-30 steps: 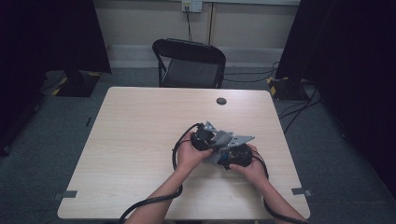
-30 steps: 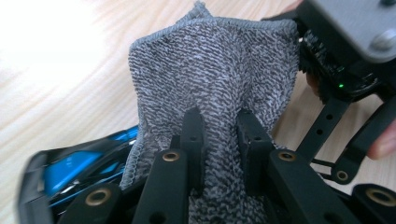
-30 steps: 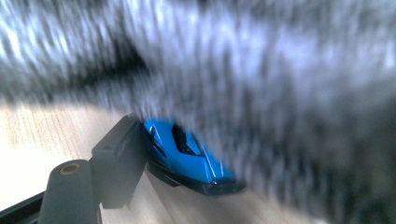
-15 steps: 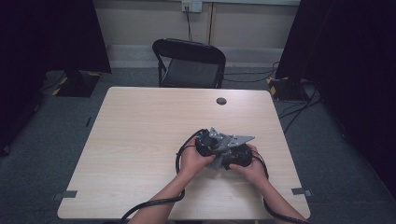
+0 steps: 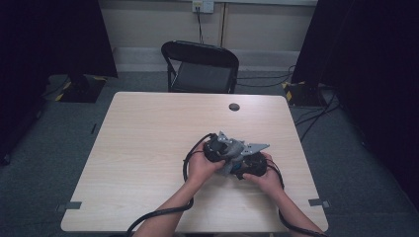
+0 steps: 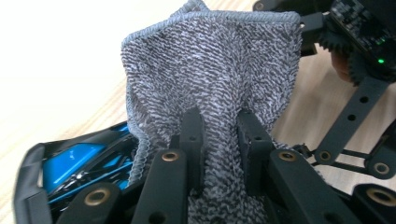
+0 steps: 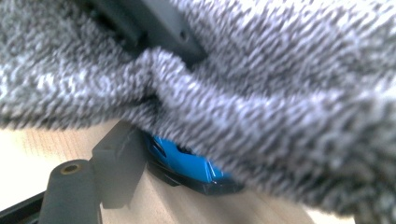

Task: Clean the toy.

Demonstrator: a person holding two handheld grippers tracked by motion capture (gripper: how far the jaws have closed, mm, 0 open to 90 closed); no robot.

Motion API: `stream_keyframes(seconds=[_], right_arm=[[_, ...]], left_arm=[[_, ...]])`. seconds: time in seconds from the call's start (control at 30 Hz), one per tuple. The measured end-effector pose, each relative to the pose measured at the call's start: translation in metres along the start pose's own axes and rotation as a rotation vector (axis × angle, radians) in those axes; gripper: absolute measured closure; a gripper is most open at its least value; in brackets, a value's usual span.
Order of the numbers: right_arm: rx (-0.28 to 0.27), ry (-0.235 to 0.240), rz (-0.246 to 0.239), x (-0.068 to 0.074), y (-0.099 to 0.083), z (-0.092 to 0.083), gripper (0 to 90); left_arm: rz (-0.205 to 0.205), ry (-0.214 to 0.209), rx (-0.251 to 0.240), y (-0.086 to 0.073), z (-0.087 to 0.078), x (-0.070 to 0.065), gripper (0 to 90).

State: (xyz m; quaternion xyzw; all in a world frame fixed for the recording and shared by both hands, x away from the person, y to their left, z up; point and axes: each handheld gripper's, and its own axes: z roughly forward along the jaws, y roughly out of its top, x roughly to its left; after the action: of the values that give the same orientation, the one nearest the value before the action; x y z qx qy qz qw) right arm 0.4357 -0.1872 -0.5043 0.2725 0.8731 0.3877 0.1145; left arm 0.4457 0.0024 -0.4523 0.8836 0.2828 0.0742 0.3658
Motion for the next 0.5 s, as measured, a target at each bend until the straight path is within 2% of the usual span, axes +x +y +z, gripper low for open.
stream_keyframes(seconds=[0.17, 0.33, 0.5], right_arm=[[-0.001, 0.0, -0.001, 0.0, 0.0, 0.0, 24.0], [0.0, 0.0, 0.0, 0.0, 0.0, 0.0, 24.0], [0.0, 0.0, -0.001, 0.0, 0.0, 0.0, 24.0]], left_arm=[[-0.025, 0.001, -0.012, -0.001, -0.002, 0.006, 75.3], [-0.058, 0.019, -0.018, -0.003, -0.006, 0.016, 75.4], [-0.072, 0.041, -0.013, -0.005, -0.01, 0.025, 75.4]])
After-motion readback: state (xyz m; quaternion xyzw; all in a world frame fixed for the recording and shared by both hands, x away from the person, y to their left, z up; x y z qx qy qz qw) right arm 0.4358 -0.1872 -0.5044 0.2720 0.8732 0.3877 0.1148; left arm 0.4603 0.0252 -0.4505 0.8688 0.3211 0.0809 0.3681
